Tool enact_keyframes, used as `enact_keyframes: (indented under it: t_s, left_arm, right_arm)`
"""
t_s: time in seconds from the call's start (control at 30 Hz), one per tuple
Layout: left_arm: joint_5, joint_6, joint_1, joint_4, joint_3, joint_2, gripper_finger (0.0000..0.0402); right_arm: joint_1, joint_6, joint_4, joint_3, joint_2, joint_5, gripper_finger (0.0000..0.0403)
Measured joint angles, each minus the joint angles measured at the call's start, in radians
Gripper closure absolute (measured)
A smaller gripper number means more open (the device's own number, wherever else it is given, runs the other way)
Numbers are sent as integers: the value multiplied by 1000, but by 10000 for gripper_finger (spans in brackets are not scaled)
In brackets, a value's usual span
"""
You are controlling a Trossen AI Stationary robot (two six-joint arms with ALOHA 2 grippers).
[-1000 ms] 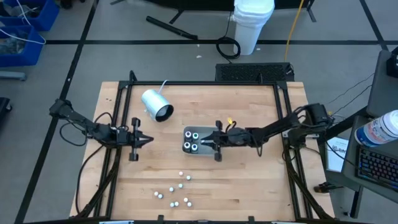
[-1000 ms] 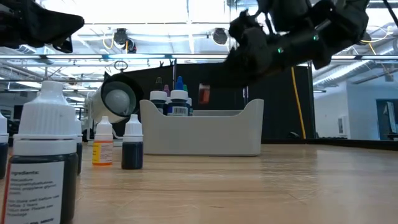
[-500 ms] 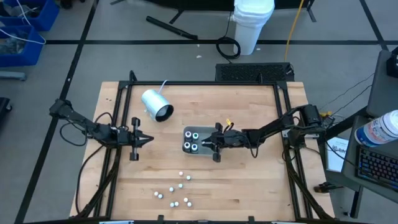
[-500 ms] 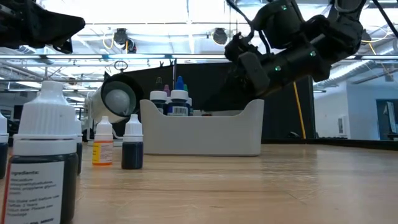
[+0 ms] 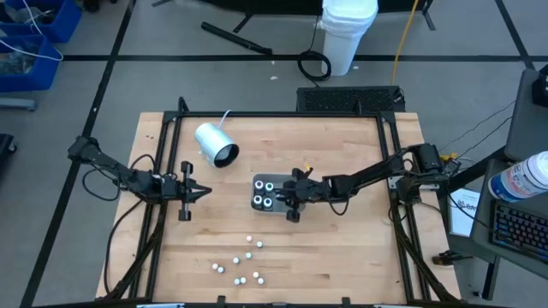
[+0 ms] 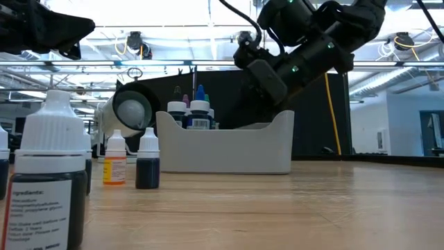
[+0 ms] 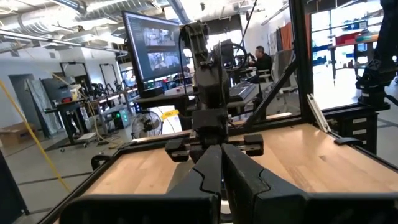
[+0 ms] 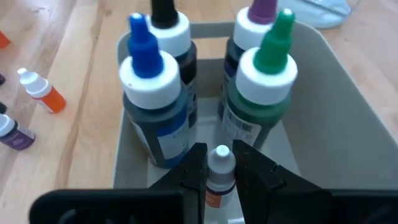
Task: Pick & Place food coloring
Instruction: Put the small orange food coloring bottle into the gray bin
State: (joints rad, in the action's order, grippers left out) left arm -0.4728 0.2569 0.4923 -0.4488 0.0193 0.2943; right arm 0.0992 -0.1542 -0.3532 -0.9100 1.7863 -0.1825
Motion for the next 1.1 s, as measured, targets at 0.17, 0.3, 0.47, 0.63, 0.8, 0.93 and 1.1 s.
enact_keyframes:
  t_s: [0.17,0.3,0.47,0.63,0.8,0.93,1.1]
  left_arm:
    - [0,0,0,0,0,0,380]
    - [0,0,0,-4,0,0,380]
    - [0,0,0,-5,0,0,380]
    - [0,1,0,-5,0,0,380]
    - [0,1,0,-5,0,0,380]
    - [0,1,0,-5,0,0,380]
    - [0,1,0,-15,0,0,380]
  right_arm:
    - [-1,-50,7,3,0,-6,352]
    - [0,-90,7,4,0,-35,352]
    - [7,-120,7,4,0,-56,352]
    - [13,-175,32,4,-2,-107,352]
    - [57,-199,39,6,0,-251,352]
    - [92,-196,13,6,0,-317,352]
    - [138,-201,-11,6,0,-433,352]
